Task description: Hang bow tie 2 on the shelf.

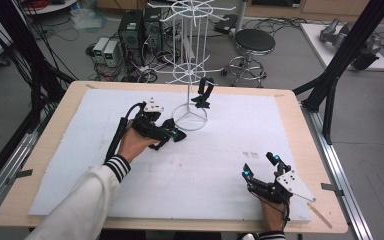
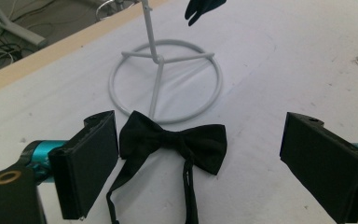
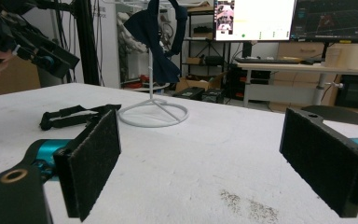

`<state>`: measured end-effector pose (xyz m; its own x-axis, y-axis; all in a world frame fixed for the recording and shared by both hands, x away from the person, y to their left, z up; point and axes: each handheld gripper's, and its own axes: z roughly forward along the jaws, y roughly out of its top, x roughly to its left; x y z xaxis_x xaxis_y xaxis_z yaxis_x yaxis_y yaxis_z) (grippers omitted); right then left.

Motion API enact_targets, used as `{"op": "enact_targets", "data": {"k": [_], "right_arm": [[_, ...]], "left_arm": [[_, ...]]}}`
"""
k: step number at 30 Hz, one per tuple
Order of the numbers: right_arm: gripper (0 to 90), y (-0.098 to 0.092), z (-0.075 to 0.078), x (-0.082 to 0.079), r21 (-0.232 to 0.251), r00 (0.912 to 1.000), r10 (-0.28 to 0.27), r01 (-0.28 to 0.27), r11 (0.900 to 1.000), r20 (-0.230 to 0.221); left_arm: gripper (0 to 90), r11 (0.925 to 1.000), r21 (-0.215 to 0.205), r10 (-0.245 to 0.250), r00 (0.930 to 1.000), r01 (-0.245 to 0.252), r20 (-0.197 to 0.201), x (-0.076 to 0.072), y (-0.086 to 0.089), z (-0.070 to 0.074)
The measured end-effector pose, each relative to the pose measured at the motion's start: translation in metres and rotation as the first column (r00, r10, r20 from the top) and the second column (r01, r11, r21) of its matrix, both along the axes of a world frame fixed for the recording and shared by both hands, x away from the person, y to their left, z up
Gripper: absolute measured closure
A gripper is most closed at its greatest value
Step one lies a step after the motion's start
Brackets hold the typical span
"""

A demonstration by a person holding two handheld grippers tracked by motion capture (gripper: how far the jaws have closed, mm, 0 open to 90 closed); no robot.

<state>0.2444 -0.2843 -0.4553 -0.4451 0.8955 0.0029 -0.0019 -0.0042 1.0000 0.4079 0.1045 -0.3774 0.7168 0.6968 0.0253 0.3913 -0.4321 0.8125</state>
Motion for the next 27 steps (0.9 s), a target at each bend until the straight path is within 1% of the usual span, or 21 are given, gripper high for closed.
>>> {"op": "enact_targets", "data": {"k": [1,3,5,9,12,14,21,22,24,27], "right_arm": [[11.8,0.000,0.000,0.000,0.001,1.0000,0.001,-0.001,1.000,0.000],[11.8,0.000,0.000,0.000,0.003,1.0000,0.001,-0.001,1.000,0.000],[11.8,0.000,0.000,0.000,0.002,1.0000,0.000,0.000,1.000,0.000],[11.8,0.000,0.000,0.000,0.001,1.0000,0.001,-0.001,1.000,-0.001],[11.8,0.000,0.000,0.000,0.003,1.0000,0.001,-0.001,1.000,-0.001],[11.8,0.000,0.000,0.000,0.002,1.0000,0.000,0.000,1.000,-0.001],[11.8,0.000,0.000,0.000,0.004,1.0000,0.001,-0.001,1.000,-0.001],[11.8,0.000,0.000,0.000,0.002,1.0000,0.001,-0.001,1.000,-0.001],[11.8,0.000,0.000,0.000,0.003,1.0000,0.001,-0.001,1.000,0.000],[11.8,0.000,0.000,0.000,0.004,1.0000,0.002,-0.002,1.000,-0.001]], "left_arm": [[12.5,1.0000,-0.003,0.001,1.0000,-0.001,0.001,0.001,-0.002,-0.002],[13.9,1.0000,0.008,0.002,1.0000,-0.002,0.002,0.002,-0.004,-0.005],[14.5,0.9999,0.003,0.015,0.9999,-0.015,0.000,0.003,-0.007,-0.007],[14.7,0.9988,-0.017,0.047,0.9987,-0.047,-0.021,0.008,-0.011,-0.013],[14.7,0.9975,-0.021,0.066,0.9970,-0.067,-0.041,0.011,-0.014,-0.017],[14.7,0.9976,-0.006,0.069,0.9967,-0.069,-0.044,0.012,-0.017,-0.020],[14.8,0.9964,0.021,0.084,0.9939,-0.082,-0.071,0.018,-0.025,-0.029],[14.8,0.9960,0.014,0.089,0.9932,-0.088,-0.076,0.019,-0.027,-0.031],[14.8,0.9950,0.012,0.100,0.9917,-0.099,-0.082,0.020,-0.030,-0.033],[15.3,0.9937,0.020,0.112,0.9894,-0.111,-0.092,0.022,-0.033,-0.036]]}}
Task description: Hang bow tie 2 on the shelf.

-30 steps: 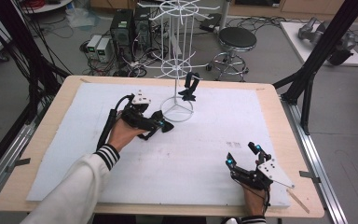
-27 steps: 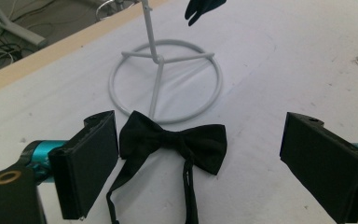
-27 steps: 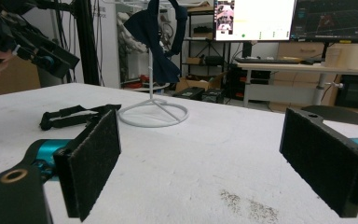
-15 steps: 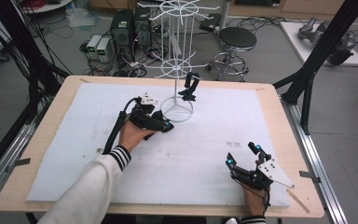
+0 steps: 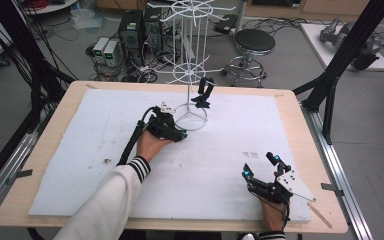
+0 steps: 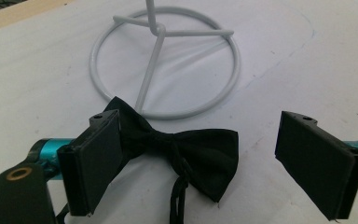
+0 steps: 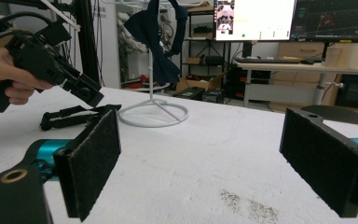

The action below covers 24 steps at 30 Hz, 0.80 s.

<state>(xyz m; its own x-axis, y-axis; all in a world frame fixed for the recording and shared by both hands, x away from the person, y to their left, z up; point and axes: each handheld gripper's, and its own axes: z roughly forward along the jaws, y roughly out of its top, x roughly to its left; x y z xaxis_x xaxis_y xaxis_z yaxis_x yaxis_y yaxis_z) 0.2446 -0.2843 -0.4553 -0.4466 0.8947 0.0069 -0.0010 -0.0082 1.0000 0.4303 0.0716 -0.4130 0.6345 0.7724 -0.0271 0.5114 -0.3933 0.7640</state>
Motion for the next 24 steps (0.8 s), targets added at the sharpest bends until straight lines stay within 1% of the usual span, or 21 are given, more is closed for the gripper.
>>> {"op": "enact_targets", "data": {"k": [2,7,10,12,14,16,19,21,23,24], "right_arm": [[11.8,0.000,0.000,0.000,0.000,1.0000,0.000,0.000,1.000,0.000],[11.8,0.000,0.000,0.000,0.002,1.0000,0.001,-0.001,1.000,-0.002],[11.8,0.000,0.000,0.000,0.002,1.0000,0.002,-0.002,1.000,0.002],[11.8,0.000,0.000,0.000,0.001,1.0000,0.003,-0.003,1.000,0.003],[11.8,0.000,0.000,0.000,0.002,1.0000,0.004,-0.004,1.000,0.002],[11.8,0.000,0.000,0.000,0.002,1.0000,0.002,-0.002,1.000,0.001],[11.8,0.000,0.000,0.000,0.002,1.0000,0.003,-0.003,1.000,0.002],[11.8,0.000,0.000,-0.001,0.006,1.0000,0.002,-0.002,1.000,-0.003],[11.8,0.000,0.000,0.000,0.001,1.0000,0.002,-0.002,1.000,0.003],[11.8,0.000,0.000,-0.001,0.005,1.0000,0.001,-0.001,1.000,-0.002]], "left_arm": [[15.6,1.0000,0.004,0.006,0.9999,-0.006,-0.014,0.001,-0.002,-0.002],[15.9,0.9988,0.048,0.016,0.9996,-0.015,-0.024,0.000,-0.008,-0.007],[16.9,0.9981,0.062,0.004,0.9988,-0.001,-0.048,0.001,-0.009,-0.011],[17.5,0.9968,0.080,0.002,0.9987,0.002,-0.050,0.001,-0.010,-0.013],[18.0,0.9968,0.080,0.000,0.9982,0.005,-0.060,0.001,-0.011,-0.014],[18.5,0.9969,0.079,0.001,0.9983,0.003,-0.059,0.001,-0.012,-0.015],[19.0,0.9964,0.084,-0.002,0.9977,0.008,-0.068,0.002,-0.012,-0.017],[19.8,0.9963,0.085,0.007,0.9974,0.000,-0.072,0.002,-0.012,-0.017],[21.2,0.9973,0.073,0.001,0.9961,0.006,-0.089,0.003,-0.012,-0.018],[22.2,0.9973,0.073,0.007,0.9956,0.000,-0.094,0.003,-0.012,-0.019]]}}
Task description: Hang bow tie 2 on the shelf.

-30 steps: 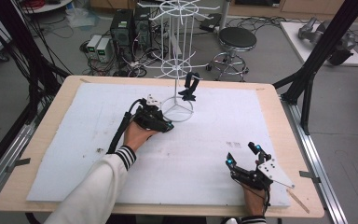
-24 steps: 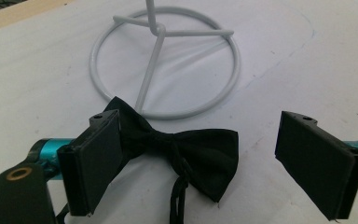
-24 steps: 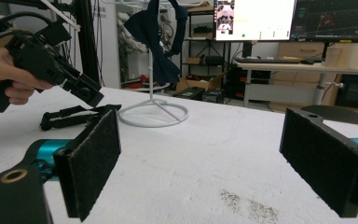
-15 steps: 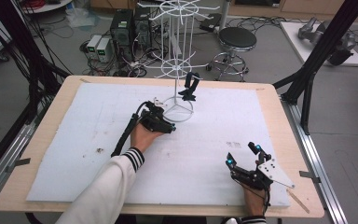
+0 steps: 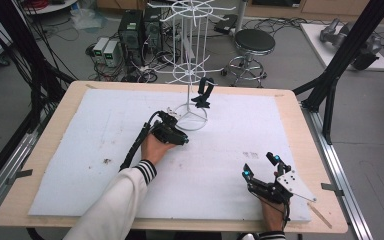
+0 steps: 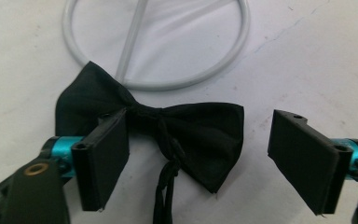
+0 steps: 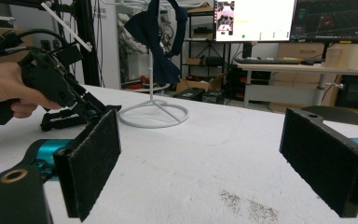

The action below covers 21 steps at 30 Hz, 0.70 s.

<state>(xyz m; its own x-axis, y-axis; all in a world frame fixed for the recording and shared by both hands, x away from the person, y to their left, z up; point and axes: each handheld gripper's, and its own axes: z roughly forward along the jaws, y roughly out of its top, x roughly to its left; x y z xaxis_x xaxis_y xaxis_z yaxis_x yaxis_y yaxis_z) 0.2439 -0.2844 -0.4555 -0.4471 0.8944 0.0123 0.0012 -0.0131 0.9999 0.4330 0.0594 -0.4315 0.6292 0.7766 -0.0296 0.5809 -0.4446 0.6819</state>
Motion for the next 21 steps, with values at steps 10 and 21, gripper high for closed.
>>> {"op": "enact_targets", "data": {"k": [10,21], "right_arm": [[11.8,-0.0004,0.0000,0.0002,-0.002,1.0000,0.001,-0.001,1.000,0.003],[11.8,-0.0004,0.0001,0.0001,-0.001,1.0000,-0.001,0.001,1.000,0.002]], "left_arm": [[27.8,0.9993,0.035,0.013,0.9999,-0.012,-0.008,0.0025,0.0010,-0.0036],[32.3,0.9983,0.040,0.043,0.9990,-0.042,-0.013,0.0025,-0.0001,-0.0039]]}}
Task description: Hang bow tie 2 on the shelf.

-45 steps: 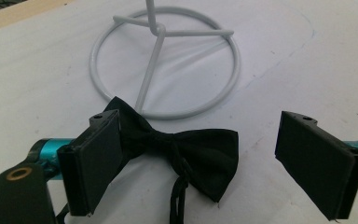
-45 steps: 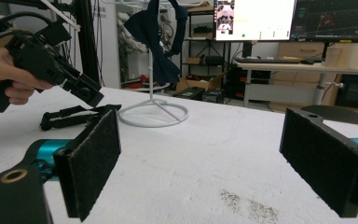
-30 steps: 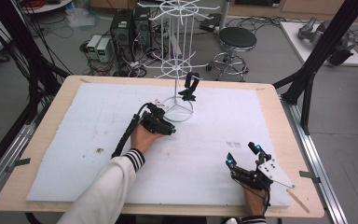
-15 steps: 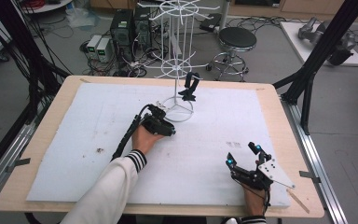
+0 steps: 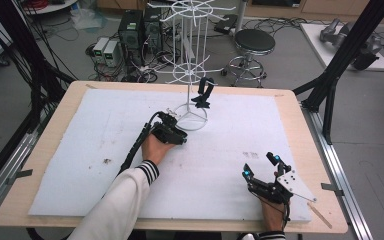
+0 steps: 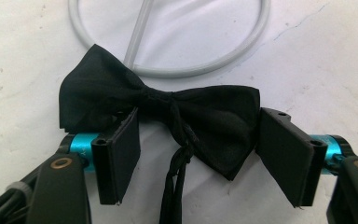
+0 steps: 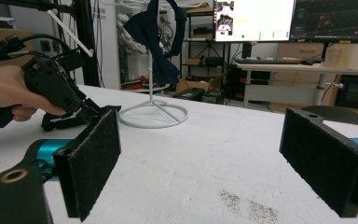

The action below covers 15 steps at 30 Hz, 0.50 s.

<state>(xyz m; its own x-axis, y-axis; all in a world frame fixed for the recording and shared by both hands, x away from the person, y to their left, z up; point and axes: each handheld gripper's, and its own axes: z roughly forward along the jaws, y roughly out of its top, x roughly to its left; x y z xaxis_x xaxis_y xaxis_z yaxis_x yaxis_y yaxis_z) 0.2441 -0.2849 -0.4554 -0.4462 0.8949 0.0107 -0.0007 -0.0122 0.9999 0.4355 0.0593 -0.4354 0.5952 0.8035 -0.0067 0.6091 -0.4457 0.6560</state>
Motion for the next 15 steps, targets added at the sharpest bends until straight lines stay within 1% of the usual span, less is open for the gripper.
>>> {"op": "enact_targets", "data": {"k": [2,3,4,5,6,9,11,15], "right_arm": [[11.8,0.0000,0.0000,0.0001,-0.001,1.0000,0.001,-0.001,1.000,0.001],[11.8,0.0000,0.0000,0.0000,-0.001,1.0000,0.001,-0.001,1.000,0.001],[11.8,-0.0001,-0.0001,0.0001,-0.002,1.0000,0.001,-0.001,1.000,0.002],[11.8,-0.0001,0.0000,0.0000,-0.001,1.0000,0.000,0.000,1.000,0.001],[11.8,-0.0001,-0.0001,0.0001,-0.001,1.0000,0.000,0.000,1.000,0.001],[11.8,-0.0005,0.0000,0.0005,-0.005,1.0000,-0.001,0.001,1.000,0.007],[11.8,0.0000,-0.0001,0.0001,-0.001,1.0000,0.001,-0.001,1.000,0.001],[11.8,-0.0003,0.0000,0.0002,-0.003,1.0000,0.000,0.000,1.000,0.005]], "left_arm": [[34.7,1.0000,-0.005,0.004,1.0000,-0.004,-0.007,0.0001,0.0009,0.0007],[37.1,1.0000,0.000,0.004,1.0000,-0.004,-0.003,0.0001,0.0018,0.0014],[41.3,1.0000,-0.007,-0.001,1.0000,0.001,-0.006,0.0002,0.0026,0.0020],[46.9,1.0000,-0.005,-0.002,1.0000,0.002,-0.005,0.0003,0.0033,0.0025],[49.9,1.0000,-0.003,-0.004,1.0000,0.004,-0.004,0.0005,0.0036,0.0026],[52.2,1.0000,-0.007,0.005,1.0000,-0.005,-0.004,0.0009,0.0039,0.0025],[57.3,0.9999,-0.010,0.001,1.0000,-0.001,-0.007,0.0012,0.0053,0.0032],[69.2,0.9992,-0.040,0.001,0.9998,-0.002,-0.022,0.0031,0.0085,0.0039]]}}
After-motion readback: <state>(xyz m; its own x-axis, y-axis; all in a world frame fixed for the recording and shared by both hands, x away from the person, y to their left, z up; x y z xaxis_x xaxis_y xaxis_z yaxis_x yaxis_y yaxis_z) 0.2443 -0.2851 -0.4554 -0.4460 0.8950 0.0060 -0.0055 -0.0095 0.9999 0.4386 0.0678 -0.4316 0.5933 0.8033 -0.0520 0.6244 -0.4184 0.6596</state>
